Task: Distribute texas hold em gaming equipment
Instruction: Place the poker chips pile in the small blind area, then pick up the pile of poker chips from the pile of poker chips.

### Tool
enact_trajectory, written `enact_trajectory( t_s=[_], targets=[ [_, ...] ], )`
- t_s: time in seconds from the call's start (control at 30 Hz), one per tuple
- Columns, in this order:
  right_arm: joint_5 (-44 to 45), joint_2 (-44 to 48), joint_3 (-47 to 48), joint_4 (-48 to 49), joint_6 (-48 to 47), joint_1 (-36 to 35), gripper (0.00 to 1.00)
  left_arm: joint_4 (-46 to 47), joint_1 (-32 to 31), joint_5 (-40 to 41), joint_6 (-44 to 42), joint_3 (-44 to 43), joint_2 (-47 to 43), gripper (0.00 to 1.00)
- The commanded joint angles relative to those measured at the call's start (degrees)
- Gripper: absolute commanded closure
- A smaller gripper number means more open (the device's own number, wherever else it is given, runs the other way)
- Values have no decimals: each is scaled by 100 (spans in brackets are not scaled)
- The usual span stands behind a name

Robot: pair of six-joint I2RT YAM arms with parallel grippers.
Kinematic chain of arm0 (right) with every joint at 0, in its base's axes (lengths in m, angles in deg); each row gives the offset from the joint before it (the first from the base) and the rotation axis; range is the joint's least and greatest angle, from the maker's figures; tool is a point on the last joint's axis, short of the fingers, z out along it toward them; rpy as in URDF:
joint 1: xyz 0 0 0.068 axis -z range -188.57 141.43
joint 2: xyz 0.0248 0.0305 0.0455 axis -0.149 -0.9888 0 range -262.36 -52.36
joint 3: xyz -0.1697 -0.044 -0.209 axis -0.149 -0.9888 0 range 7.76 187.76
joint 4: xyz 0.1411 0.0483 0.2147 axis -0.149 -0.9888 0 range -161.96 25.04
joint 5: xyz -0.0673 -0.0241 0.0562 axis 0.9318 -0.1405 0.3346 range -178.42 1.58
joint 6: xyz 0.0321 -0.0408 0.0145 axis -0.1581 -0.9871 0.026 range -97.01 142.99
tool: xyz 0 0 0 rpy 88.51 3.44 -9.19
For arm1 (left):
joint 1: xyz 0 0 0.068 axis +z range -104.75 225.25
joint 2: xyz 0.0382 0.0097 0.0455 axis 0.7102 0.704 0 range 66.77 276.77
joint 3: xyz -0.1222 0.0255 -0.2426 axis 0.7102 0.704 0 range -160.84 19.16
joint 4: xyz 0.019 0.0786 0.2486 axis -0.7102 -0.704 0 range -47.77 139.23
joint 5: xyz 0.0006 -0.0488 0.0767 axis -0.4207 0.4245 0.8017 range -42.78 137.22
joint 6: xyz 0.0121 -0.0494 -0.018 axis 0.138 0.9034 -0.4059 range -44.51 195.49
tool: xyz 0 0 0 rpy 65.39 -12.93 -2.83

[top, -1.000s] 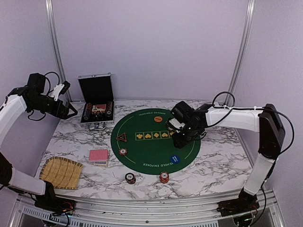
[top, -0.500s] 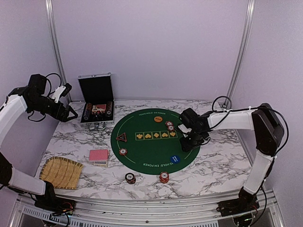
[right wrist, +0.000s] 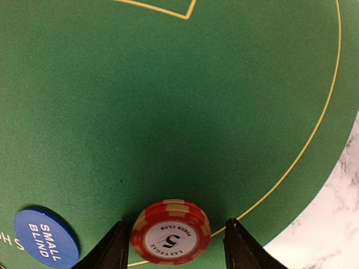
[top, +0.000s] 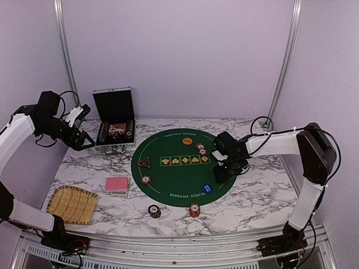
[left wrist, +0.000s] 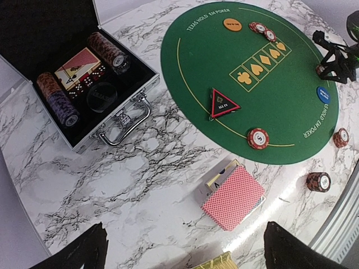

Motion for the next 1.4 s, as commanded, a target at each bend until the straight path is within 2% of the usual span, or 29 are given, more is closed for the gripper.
enact_trajectory(
  t_s=[0.0, 0.07, 0.2, 0.37, 0.6, 0.73, 0.87, 1.07, 1.17, 1.37],
  targets=[
    [55, 2, 0, 9, 8, 49, 39, -303, -109, 29, -277, 97, -34, 1],
    [43, 5, 13, -3, 23, 54, 35, -327, -137, 10, -316, 118, -16, 1],
    [-22, 84, 171, -61, 60, 55, 35, -439, -260, 3, -488, 126, 37, 1],
    [-24, 332, 525, -240, 52, 51, 33, -877, -574, -110, -1195, 263, 98, 1],
    [-424, 774, 815, -146, 208, 41, 16, -965, -1257, 75, -2112, 878, 246, 1],
    [-851, 870, 926, -111, 201, -3, 10, -961, -1418, 131, -2226, 840, 631, 1],
    [-766, 723, 1288, -228, -131, -771, 6, -961, -1432, 105, -2145, 626, 868, 1],
    [-1122, 28, 2341, -640, -734, -2113, 5, -935, -1435, 111, -1999, 518, 933, 1],
    [-1332, -486, 2903, -891, -1096, -2523, 5, -939, -1436, 164, -1931, 492, 955, 1],
    [-1614, -1181, 3407, -1043, -1505, -3006, 9, -913, -1423, 329, -1805, 397, 846, 1]
  ],
)
